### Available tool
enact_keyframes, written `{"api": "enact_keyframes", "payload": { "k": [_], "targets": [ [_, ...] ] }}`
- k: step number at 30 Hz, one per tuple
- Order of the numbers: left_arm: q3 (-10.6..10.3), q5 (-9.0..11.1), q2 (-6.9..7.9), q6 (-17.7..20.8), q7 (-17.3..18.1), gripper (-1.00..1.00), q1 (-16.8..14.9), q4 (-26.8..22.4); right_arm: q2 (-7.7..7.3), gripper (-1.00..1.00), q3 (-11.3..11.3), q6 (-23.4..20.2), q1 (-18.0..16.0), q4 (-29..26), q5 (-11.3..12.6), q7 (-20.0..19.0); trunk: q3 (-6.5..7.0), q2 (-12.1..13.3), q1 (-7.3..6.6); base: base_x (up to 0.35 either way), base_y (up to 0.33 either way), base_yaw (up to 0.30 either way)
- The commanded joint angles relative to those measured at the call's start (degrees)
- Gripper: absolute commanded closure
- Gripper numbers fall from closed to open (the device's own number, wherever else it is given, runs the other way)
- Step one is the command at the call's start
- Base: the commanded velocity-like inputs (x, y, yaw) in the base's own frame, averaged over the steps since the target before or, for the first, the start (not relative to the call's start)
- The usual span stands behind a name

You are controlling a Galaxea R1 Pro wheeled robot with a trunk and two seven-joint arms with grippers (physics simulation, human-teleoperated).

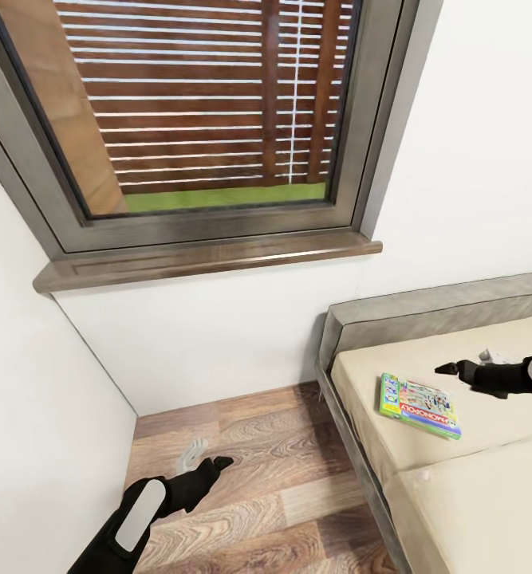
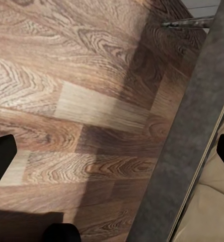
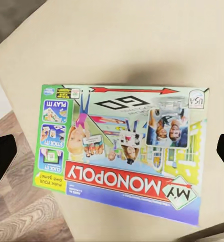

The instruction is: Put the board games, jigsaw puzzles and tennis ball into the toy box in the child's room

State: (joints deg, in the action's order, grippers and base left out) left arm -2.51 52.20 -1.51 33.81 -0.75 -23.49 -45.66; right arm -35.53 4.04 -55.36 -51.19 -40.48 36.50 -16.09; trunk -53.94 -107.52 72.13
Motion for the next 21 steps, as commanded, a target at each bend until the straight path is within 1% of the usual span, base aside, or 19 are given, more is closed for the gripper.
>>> {"api": "enact_keyframes", "payload": {
  "k": [1, 2, 3, 7, 10, 15, 21],
  "targets": [
    [0.02, 0.18, -0.02, 0.20, -0.09, -1.00, -0.01, -0.05, -0.54, -1.00, 0.15, -0.24, -0.05, 0.08, -0.49, -1.38, -0.05, -0.02, -0.01, 0.000, 0.000, 0.000],
    [0.01, 0.18, -0.03, 0.20, -0.10, -1.00, -0.02, -0.05, -0.93, -1.00, 0.14, -0.38, -0.05, 0.15, -0.41, -2.00, -0.05, -0.02, -0.01, 0.000, 0.000, 0.000],
    [0.01, 0.18, -0.03, 0.20, -0.10, -1.00, -0.02, -0.05, -0.93, -1.00, 0.14, -0.38, -0.05, 0.15, -0.41, -2.00, -0.05, -0.02, -0.01, 0.000, 0.000, 0.000],
    [0.00, 0.18, -0.05, 0.20, -0.11, -1.00, 0.00, -0.04, -1.87, -1.00, 0.08, -0.64, -0.05, 0.44, -0.27, -3.16, -0.05, -0.02, -0.01, 0.000, 0.000, 0.000],
    [0.00, 0.18, -0.05, 0.20, -0.12, -1.00, 0.01, -0.04, -2.26, -1.00, 0.05, -0.76, -0.07, 0.76, -0.21, -3.60, -0.05, -0.02, -0.01, 0.000, 0.000, 0.000],
    [0.02, 0.18, -0.03, 0.20, -0.12, -1.00, -0.01, -0.04, -2.52, -1.00, 0.03, -0.86, -0.10, 1.58, -0.17, -3.91, -0.08, -0.02, -0.01, 0.000, 0.000, 0.000],
    [0.04, 0.18, 0.00, 0.20, -0.12, -1.00, -0.03, -0.04, -2.34, -1.00, 0.12, -0.93, -0.13, 3.31, -0.13, -4.06, -0.29, -0.02, -0.01, 0.000, 0.000, 0.000]
  ]
}}
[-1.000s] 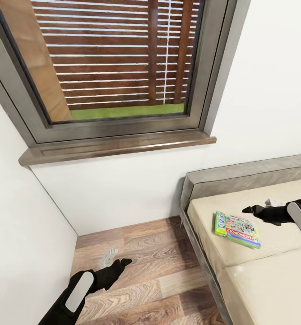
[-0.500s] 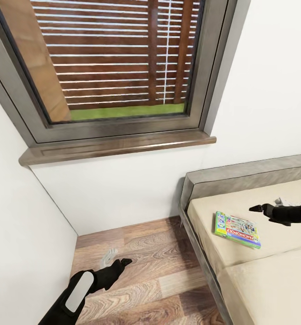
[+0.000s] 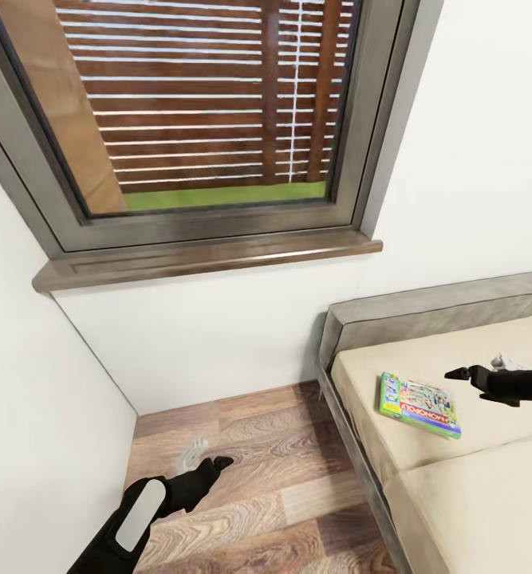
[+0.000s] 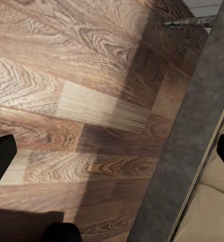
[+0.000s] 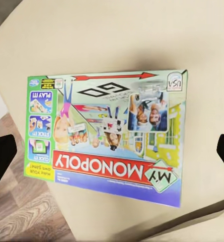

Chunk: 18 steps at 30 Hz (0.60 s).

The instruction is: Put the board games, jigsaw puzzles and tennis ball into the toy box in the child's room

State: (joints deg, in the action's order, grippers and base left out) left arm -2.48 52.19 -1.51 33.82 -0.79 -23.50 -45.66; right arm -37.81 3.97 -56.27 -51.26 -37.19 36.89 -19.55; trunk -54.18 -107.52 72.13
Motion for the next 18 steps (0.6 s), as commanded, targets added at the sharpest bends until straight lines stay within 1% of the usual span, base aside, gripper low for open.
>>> {"api": "enact_keyframes", "payload": {
  "k": [1, 18],
  "targets": [
    [0.01, 0.19, 0.00, 0.20, -0.08, -1.00, -0.02, -0.05, -0.06, -1.00, 0.20, -0.03, -0.06, 0.02, -0.52, -0.60, -0.09, -0.02, -0.01, 0.000, 0.000, 0.000],
    [0.02, 0.17, 0.02, 0.20, -0.09, -1.00, -0.04, -0.05, 0.37, -1.00, 0.33, 0.05, -0.17, 3.56, -0.51, -0.52, -1.23, -0.02, -0.01, 0.000, 0.000, 0.000]
  ]
}}
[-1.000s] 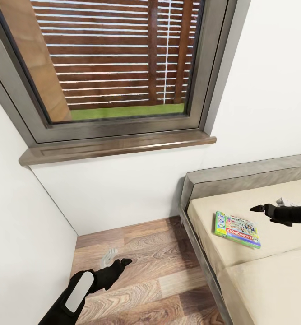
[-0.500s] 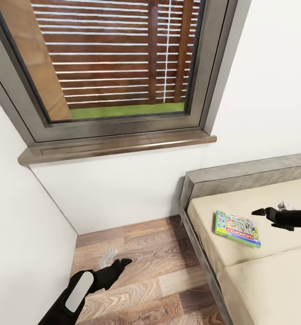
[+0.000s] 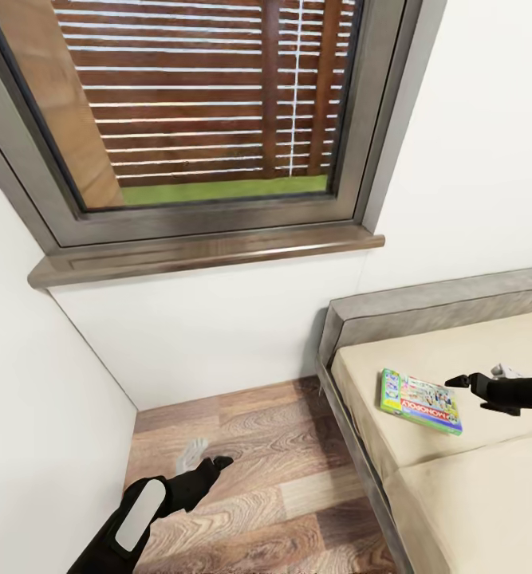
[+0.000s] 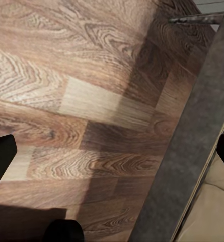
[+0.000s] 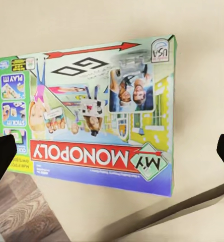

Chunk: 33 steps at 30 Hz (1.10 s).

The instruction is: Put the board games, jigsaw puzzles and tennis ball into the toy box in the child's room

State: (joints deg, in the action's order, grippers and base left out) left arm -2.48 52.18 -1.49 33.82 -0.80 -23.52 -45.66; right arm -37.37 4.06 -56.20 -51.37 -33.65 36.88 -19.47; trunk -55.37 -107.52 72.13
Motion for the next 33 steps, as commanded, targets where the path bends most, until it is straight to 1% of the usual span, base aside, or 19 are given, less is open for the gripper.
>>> {"api": "enact_keyframes", "payload": {
  "k": [1, 5, 17, 25, 33],
  "targets": [
    [0.01, 0.19, 0.00, 0.20, -0.08, -1.00, -0.02, -0.05, -0.07, -1.00, 0.23, -0.02, -0.06, 0.02, -0.50, -0.60, -0.12, -0.02, -0.01, 0.000, 0.000, 0.000],
    [0.01, 0.18, 0.00, 0.20, -0.08, -1.00, -0.02, -0.05, -0.04, -1.00, 0.24, 0.00, -0.15, 0.61, -0.50, -0.33, -0.43, -0.02, -0.01, 0.000, 0.000, 0.000],
    [0.01, 0.18, -0.05, 0.20, -0.08, -1.00, -0.01, -0.05, 0.06, -1.00, 0.05, 0.03, -0.39, 1.56, -0.39, 2.85, -1.37, -0.02, -0.01, 0.000, 0.000, 0.000],
    [0.01, 0.16, -0.03, 0.18, -0.08, -1.00, -0.02, -0.05, 0.08, -1.00, 0.01, 0.03, -0.42, 1.41, -0.32, 3.50, -1.97, -0.02, -0.01, 0.000, 0.000, 0.000],
    [0.01, 0.13, -0.06, 0.14, -0.08, -1.00, -0.01, -0.05, 0.04, -1.00, -0.01, 0.23, -0.41, 0.83, -0.29, 3.51, -2.27, -0.02, -0.01, 0.000, 0.000, 0.000]
  ]
}}
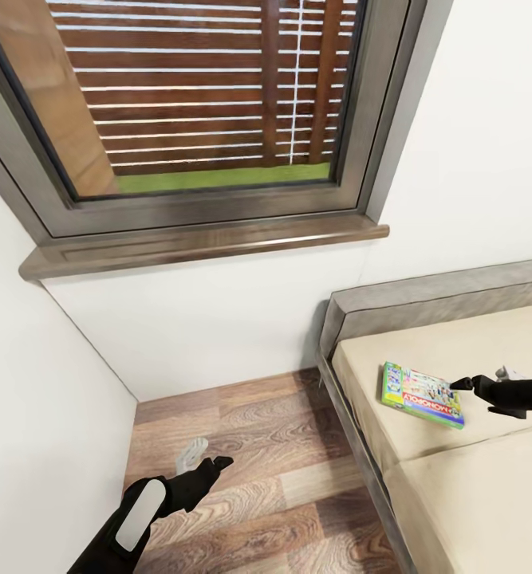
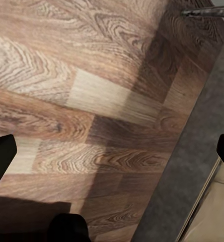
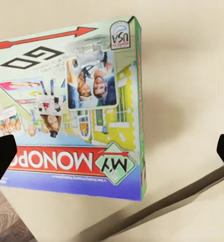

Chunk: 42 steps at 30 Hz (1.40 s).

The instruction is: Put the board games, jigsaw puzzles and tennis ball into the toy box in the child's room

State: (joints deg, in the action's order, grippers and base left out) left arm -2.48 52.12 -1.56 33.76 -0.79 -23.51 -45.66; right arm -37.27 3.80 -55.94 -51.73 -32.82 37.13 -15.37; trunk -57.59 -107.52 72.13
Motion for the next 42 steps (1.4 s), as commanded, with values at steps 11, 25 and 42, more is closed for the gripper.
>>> {"api": "enact_keyframes", "payload": {
  "k": [11, 25, 42],
  "targets": [
    [0.01, 0.18, -0.02, 0.17, -0.08, -1.00, -0.01, -0.05, -0.08, -1.00, 0.18, 0.09, -0.04, -1.08, -0.42, -0.96, -0.16, -0.02, -0.01, 0.000, 0.000, 0.000],
    [0.01, 0.17, -0.03, 0.17, -0.08, -1.00, 0.00, -0.05, -0.15, -1.00, 0.10, 0.14, -0.04, -1.48, 0.19, -1.20, -0.29, -0.02, -0.01, 0.000, 0.000, 0.000],
    [0.01, 0.17, -0.03, 0.17, -0.08, -1.00, -0.01, -0.05, -0.19, -1.00, 0.07, 0.03, -0.04, -1.47, 2.82, -1.26, -1.45, -0.02, -0.01, 0.000, 0.000, 0.000]
  ]
}}
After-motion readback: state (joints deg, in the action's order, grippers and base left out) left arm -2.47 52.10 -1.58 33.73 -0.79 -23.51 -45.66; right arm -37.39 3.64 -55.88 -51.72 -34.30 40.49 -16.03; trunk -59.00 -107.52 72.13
